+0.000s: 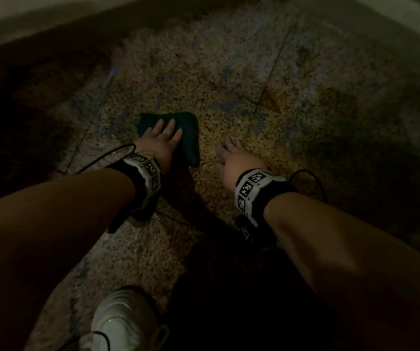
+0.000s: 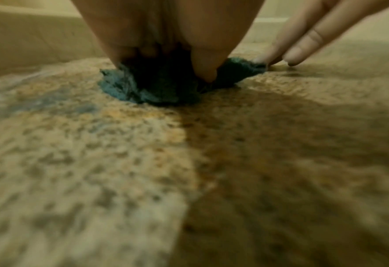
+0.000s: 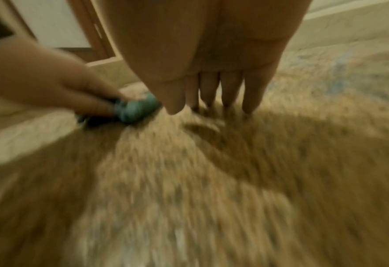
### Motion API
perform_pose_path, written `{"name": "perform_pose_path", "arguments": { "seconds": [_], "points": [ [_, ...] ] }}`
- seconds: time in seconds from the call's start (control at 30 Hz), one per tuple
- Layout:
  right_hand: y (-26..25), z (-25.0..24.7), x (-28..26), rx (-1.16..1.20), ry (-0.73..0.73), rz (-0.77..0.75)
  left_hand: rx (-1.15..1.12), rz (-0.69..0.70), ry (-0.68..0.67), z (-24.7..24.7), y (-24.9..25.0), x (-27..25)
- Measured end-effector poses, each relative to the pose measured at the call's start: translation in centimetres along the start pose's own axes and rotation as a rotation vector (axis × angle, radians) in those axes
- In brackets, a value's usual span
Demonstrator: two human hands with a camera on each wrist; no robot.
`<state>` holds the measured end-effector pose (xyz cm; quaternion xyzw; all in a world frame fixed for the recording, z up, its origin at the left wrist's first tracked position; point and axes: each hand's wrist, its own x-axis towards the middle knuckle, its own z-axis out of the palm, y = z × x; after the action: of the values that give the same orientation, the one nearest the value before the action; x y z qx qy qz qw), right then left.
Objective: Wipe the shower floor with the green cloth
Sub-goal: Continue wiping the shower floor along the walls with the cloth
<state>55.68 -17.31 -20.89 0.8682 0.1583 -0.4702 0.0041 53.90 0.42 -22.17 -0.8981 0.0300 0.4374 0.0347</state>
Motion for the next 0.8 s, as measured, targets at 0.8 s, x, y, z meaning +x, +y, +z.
{"name": "perform_pose_path", "arguments": {
  "seconds": [0.8],
  "points": [
    [-4.3,-1.7,3.0,-0.181,-0.082,0.089,-0.105,0.131,0.127,-0.3,-4.3,-0.1]
  ]
}}
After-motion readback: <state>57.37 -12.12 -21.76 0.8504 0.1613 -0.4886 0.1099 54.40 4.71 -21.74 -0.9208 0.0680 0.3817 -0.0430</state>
